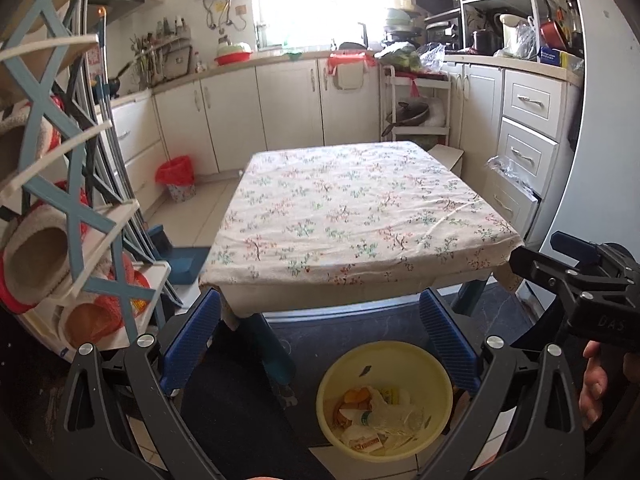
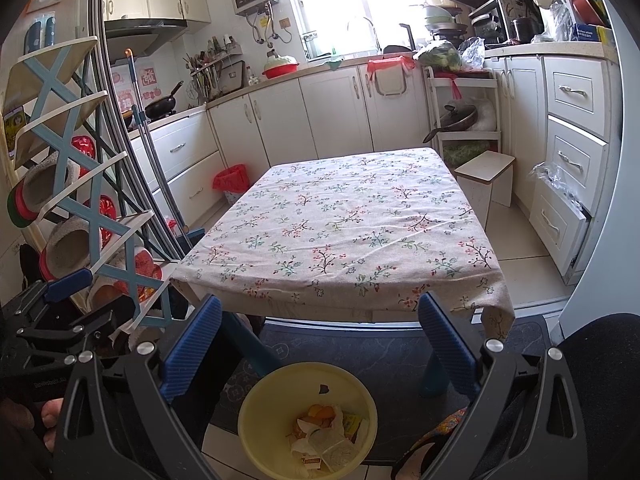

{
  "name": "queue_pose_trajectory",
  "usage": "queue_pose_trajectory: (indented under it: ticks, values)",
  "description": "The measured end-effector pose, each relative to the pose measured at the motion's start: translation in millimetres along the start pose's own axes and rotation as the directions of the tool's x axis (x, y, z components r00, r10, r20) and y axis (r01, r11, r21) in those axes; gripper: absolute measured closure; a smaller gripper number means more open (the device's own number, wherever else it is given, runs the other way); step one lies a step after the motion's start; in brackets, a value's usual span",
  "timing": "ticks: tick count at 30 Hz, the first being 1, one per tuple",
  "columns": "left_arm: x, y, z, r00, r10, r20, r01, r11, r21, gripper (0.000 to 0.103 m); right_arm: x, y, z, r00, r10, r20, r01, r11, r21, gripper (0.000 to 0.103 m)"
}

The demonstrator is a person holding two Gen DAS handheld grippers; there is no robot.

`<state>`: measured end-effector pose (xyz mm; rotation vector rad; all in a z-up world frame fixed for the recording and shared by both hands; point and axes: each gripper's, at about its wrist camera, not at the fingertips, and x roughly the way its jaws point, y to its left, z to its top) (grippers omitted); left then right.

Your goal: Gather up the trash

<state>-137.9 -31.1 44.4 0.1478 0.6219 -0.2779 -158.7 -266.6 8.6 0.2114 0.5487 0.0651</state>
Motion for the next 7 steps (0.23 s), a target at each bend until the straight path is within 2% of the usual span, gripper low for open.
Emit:
queue_pose_trajectory:
  ticks: [3, 7]
  values:
    - [8.2, 7.1, 0.4, 0.998, -0.008, -0.057, 0.007, 0.999, -0.035, 0.008, 2.4, -1.4, 2.3, 1.0, 0.005, -0.005, -0.005, 1.0, -0.002, 0.009]
    - [11.2, 11.6, -1.6, 0.997, 0.003, -0.071, -0.007, 0.999, -0.049, 0.008, 2.8, -1.4, 3.7, 1.0, 0.015, -0.007, -0.015, 1.0, -0.008, 0.009]
